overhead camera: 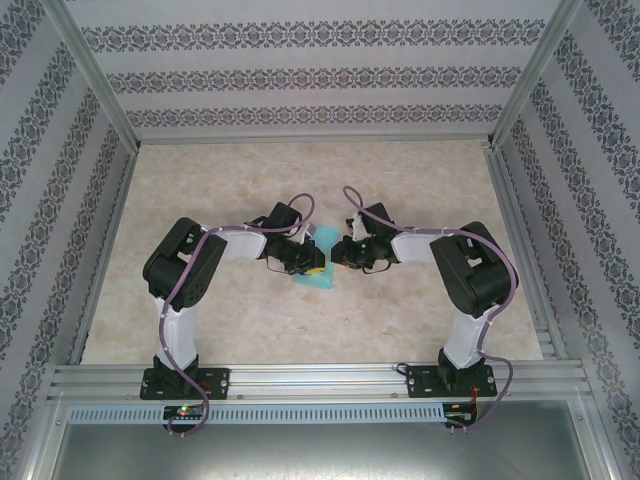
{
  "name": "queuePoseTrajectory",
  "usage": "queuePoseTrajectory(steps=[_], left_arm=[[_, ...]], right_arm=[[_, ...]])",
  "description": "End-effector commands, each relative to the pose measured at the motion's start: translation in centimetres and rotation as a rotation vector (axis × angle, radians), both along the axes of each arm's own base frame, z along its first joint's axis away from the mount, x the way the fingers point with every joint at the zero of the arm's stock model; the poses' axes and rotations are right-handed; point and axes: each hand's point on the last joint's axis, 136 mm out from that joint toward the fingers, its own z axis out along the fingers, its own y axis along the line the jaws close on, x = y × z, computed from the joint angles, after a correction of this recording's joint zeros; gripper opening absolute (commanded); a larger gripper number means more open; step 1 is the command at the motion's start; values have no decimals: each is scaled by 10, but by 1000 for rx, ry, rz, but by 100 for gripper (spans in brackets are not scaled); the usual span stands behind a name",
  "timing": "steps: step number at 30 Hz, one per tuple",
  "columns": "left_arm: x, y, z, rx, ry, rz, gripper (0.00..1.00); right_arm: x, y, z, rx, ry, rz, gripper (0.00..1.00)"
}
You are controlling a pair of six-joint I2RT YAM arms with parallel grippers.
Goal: Fold a paper plane with a square sheet of paper (pick it up from the middle)
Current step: Fold the triangle a second time at the center of the table.
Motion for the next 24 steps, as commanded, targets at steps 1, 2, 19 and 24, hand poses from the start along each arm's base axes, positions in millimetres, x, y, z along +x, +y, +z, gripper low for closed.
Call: queuePoseTrajectory(steps=[1,2,19,24], left_arm=[[-22,20,-32,139,87,23,17],[-22,21,-33,141,88,25,17],[-22,22,-35,152,97,36,14],[-17,18,-26,133,76,31,14]], right_arm=[[8,-8,23,-27,-62,-16,20],[9,-9,26,-32,-75,-16,20],[-3,13,3,-40,-18,60,9],[-11,1,-19,-115,28,69,9]])
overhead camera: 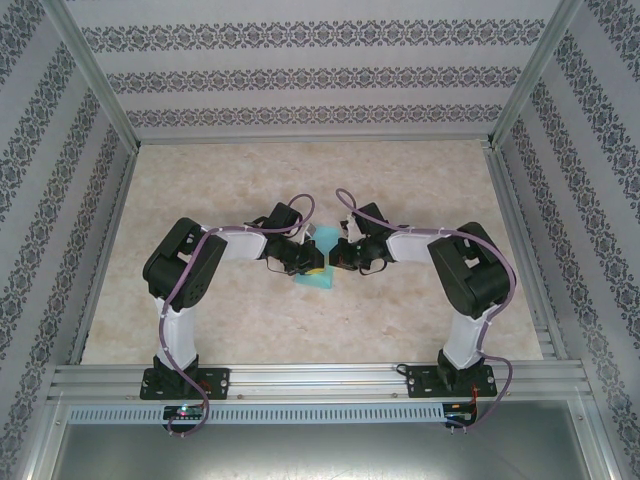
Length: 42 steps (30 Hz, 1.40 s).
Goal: Fold a paper plane with a square sheet of paper (pick it up from the middle)
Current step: Fold the triangle a second time at the center of the table.
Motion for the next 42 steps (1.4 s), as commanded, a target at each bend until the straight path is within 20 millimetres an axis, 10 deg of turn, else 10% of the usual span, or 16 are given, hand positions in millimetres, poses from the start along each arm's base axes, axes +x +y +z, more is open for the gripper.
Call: queuePoseTrajectory(steps=[1,10,27,42], left_arm=[[-14,14,-19,107,64,23,14],[17,2,27,48,-100,39,15],[8,31,-22,230,-6,66,15],[34,91,-23,209,65,207,14]], right_arm=[[-3,-11,-18,-83,23,19,9],[-17,-32,-41,-228,68,58,8],[-22,-41,-49,-309,80,82,7],[-27,-56,-52,-398,69,117,7]])
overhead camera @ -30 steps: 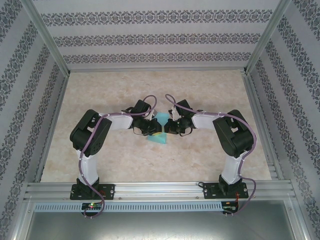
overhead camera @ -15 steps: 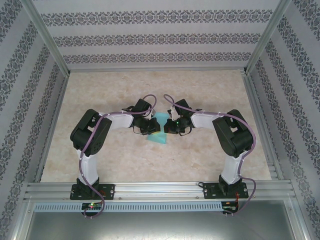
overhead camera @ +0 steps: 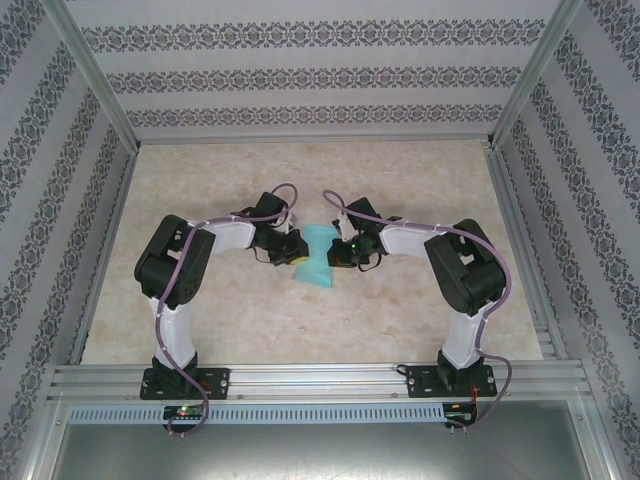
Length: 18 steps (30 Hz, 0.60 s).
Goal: Fold a paper plane with a square sheet of paper (pick it up from the middle)
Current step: Fold the triangle a second time at the center of the table.
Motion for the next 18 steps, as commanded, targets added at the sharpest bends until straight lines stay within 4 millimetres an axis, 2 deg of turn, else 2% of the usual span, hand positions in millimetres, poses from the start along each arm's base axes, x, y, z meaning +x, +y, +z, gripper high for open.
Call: queuePoseTrajectory(steps=[1,5,8,11,14,18], left_arm=[[0,43,-21,92,59,68,14],[14,52,-2,82,8,87,12],[19,39,27,26,-66,54,12],[12,18,48,1,-122,-19,11],[1,-4,51,-5,-136,-80,10],[-8,-23,38,-20,-111,-113,6]], right_arm=[[-29,-53,-49,-270,112,-34,7],[-28,-51,-47,-262,109,-33,7],[-28,-50,-46,-253,108,-36,7],[-27,-49,-45,-250,106,-36,7],[-28,-47,-45,-249,105,-32,7],[-28,-46,-46,-244,107,-30,7]])
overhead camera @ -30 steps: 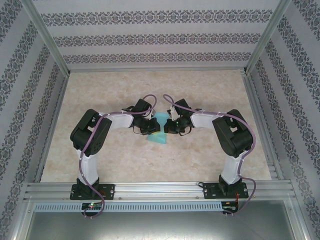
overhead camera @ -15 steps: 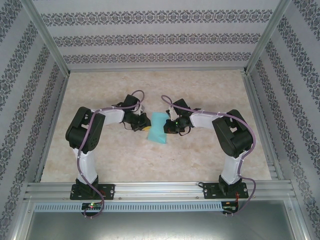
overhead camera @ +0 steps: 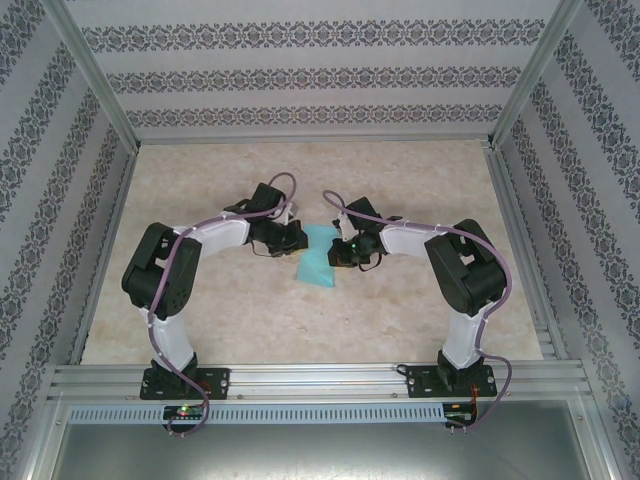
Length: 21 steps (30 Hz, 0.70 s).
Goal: Fold a paper plane with a square sheet of paper (pick it up from the middle)
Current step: Fold the triangle a second time at the center of the table.
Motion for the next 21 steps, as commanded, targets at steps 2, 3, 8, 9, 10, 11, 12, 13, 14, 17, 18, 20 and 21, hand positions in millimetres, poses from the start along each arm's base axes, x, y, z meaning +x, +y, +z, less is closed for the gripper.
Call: queuePoseTrajectory(steps=[2,3,8,9,10,11,12,13,14,17,18,20,21], left_arm=[[-7,-17,-12,-13,24,-47,3],[-8,-20,-15,-13,31,-55,3],[-11,-26,-31,6,62,-72,1],[-12,-24,-35,17,69,-70,0],[-13,-22,-40,34,73,-66,0],[-13,-19,-43,47,77,-61,0],[-14,-17,-47,61,84,-58,0],[-16,-14,-52,80,93,-53,0],[-17,-10,-56,103,102,-43,0],[-19,6,-67,176,117,-7,0],[-19,10,-68,187,121,2,0],[-16,23,-68,204,125,37,0],[-15,27,-68,204,128,47,0]], right_arm=[[-29,-44,-46,-230,114,-26,7],[-29,-43,-46,-229,111,-25,7],[-26,-37,-41,-190,91,-10,7],[-24,-36,-39,-184,86,-7,7],[-24,-34,-37,-177,80,-1,7],[-22,-33,-35,-169,73,2,7],[-21,-31,-34,-164,68,6,7],[-20,-31,-32,-158,64,8,7],[-20,-30,-31,-155,60,12,7],[-20,-31,-31,-160,58,13,7],[-20,-32,-32,-163,59,14,7],[-22,-34,-34,-173,61,20,7],[-23,-34,-36,-177,61,28,7]])
